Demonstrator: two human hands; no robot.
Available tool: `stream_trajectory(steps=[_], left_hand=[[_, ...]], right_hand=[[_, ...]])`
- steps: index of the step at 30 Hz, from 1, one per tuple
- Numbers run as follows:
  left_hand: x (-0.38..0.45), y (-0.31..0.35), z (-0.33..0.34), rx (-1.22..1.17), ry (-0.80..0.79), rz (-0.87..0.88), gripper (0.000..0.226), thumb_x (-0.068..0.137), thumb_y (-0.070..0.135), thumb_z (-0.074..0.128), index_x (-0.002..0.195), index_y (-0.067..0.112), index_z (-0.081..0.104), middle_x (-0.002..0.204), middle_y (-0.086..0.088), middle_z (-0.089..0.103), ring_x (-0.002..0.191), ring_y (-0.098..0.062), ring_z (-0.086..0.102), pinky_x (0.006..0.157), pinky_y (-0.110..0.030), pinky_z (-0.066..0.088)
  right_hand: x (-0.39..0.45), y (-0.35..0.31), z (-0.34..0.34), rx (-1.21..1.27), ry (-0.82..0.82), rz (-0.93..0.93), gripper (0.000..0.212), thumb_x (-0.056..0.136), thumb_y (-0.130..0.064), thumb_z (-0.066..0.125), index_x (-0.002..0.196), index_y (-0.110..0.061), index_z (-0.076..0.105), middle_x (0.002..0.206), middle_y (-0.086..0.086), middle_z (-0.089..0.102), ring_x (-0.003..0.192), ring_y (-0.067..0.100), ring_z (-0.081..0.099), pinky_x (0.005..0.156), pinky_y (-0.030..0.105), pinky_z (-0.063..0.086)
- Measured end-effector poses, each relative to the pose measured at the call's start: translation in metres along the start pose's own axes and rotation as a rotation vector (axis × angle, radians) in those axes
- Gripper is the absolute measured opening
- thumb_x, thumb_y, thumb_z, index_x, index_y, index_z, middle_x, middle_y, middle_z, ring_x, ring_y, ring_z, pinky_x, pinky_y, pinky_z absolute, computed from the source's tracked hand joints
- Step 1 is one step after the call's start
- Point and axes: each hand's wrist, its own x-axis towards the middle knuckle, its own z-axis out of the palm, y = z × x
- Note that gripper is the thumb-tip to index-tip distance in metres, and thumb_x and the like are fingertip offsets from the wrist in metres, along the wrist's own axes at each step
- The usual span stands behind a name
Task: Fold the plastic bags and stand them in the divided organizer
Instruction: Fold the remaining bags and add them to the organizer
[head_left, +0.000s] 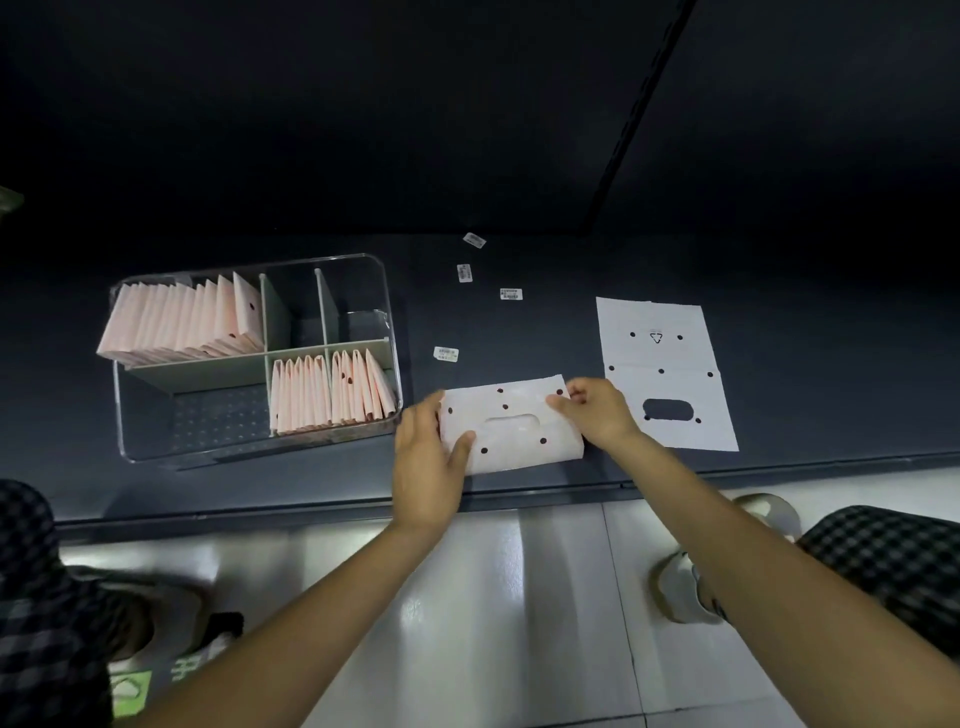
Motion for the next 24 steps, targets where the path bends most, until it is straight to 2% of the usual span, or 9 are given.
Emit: stream_trajectory(steps=[2, 5, 7, 9, 13, 15, 18, 21, 24], left_hand=[[-0.007, 0.002, 0.001, 0.156, 0.024, 0.233, 0.047, 0.087, 0.017, 0.065, 0.131, 0.009, 0.047, 0.128, -0.008, 0.049, 0.118, -0.023, 0.044, 0.102, -0.037, 0.040], [-0.017, -0.005, 0.007, 0.335, -0.131, 0.441, 0.046, 0.089, 0.021, 0.063, 0.131, 0.009, 0.050, 0.140, -0.008, 0.047, 0.131, -0.027, 0.040, 0.113, -0.036, 0.029], [-0.023, -0.016, 0.012, 0.498, -0.276, 0.484, 0.056, 0.096, 0.034, 0.050, 0.145, 0.012, 0.033, 0.155, -0.004, 0.025, 0.145, -0.021, 0.017, 0.118, -0.029, 0.005], [-0.027, -0.030, 0.016, 0.655, -0.391, 0.492, 0.070, 0.099, 0.047, 0.034, 0.150, 0.012, 0.000, 0.157, -0.002, -0.007, 0.144, -0.015, -0.014, 0.114, -0.027, -0.014], [-0.032, -0.046, 0.014, 0.849, -0.499, 0.468, 0.082, 0.095, 0.061, 0.019, 0.139, 0.010, -0.027, 0.147, -0.004, -0.033, 0.134, -0.019, -0.034, 0.113, -0.032, -0.019], [-0.034, -0.048, 0.014, 0.889, -0.501, 0.471, 0.085, 0.093, 0.065, 0.016, 0.140, 0.008, -0.028, 0.147, -0.006, -0.034, 0.135, -0.021, -0.033, 0.114, -0.034, -0.017], [-0.035, -0.048, 0.017, 0.920, -0.494, 0.467, 0.088, 0.092, 0.066, 0.015, 0.141, 0.006, -0.027, 0.148, -0.009, -0.034, 0.138, -0.023, -0.030, 0.116, -0.036, -0.015], [-0.034, -0.047, 0.015, 0.923, -0.505, 0.471, 0.087, 0.093, 0.065, 0.017, 0.140, 0.006, -0.027, 0.148, -0.010, -0.033, 0.138, -0.023, -0.031, 0.116, -0.037, -0.016], [-0.034, -0.046, 0.013, 0.902, -0.509, 0.481, 0.085, 0.095, 0.061, 0.020, 0.141, 0.008, -0.027, 0.150, -0.010, -0.031, 0.137, -0.023, -0.032, 0.114, -0.036, -0.020]], right_hand=[[0.007, -0.001, 0.004, -0.050, 0.024, 0.005, 0.036, 0.087, -0.024, 0.063, 0.064, -0.010, 0.040, 0.060, 0.000, 0.037, 0.063, 0.019, 0.035, 0.057, 0.029, 0.025], [0.015, 0.000, 0.008, -0.115, 0.058, 0.013, 0.046, 0.087, -0.024, 0.063, 0.056, -0.015, 0.030, 0.055, -0.002, 0.033, 0.054, 0.014, 0.031, 0.050, 0.027, 0.023], [0.019, 0.001, 0.011, -0.121, 0.075, 0.016, 0.048, 0.087, -0.025, 0.063, 0.054, -0.016, 0.029, 0.054, -0.003, 0.033, 0.051, 0.011, 0.031, 0.049, 0.027, 0.024], [0.021, 0.003, 0.013, -0.114, 0.089, 0.011, 0.048, 0.087, -0.024, 0.063, 0.054, -0.016, 0.029, 0.054, -0.003, 0.032, 0.052, 0.013, 0.031, 0.049, 0.027, 0.023], [0.018, 0.000, 0.014, -0.071, 0.102, 0.023, 0.033, 0.087, -0.024, 0.064, 0.063, -0.015, 0.043, 0.059, -0.003, 0.040, 0.066, 0.020, 0.041, 0.054, 0.028, 0.030], [0.005, -0.004, 0.016, -0.062, 0.185, 0.013, 0.017, 0.088, -0.026, 0.064, 0.094, -0.010, 0.058, 0.079, 0.002, 0.056, 0.082, 0.023, 0.051, 0.070, 0.030, 0.043], [-0.029, 0.002, 0.029, -0.301, 0.361, -0.245, 0.033, 0.092, -0.024, 0.056, 0.121, -0.008, 0.055, 0.117, 0.012, 0.057, 0.108, 0.030, 0.050, 0.093, 0.039, 0.041], [-0.070, 0.012, 0.056, -0.523, 0.182, -0.705, 0.045, 0.093, -0.029, 0.051, 0.131, -0.005, 0.052, 0.136, 0.012, 0.053, 0.126, 0.029, 0.050, 0.107, 0.045, 0.037], [-0.085, 0.028, 0.073, -0.752, -0.045, -0.799, 0.063, 0.096, -0.047, 0.028, 0.143, -0.005, 0.034, 0.151, 0.008, 0.032, 0.140, 0.024, 0.028, 0.114, 0.049, 0.023]])
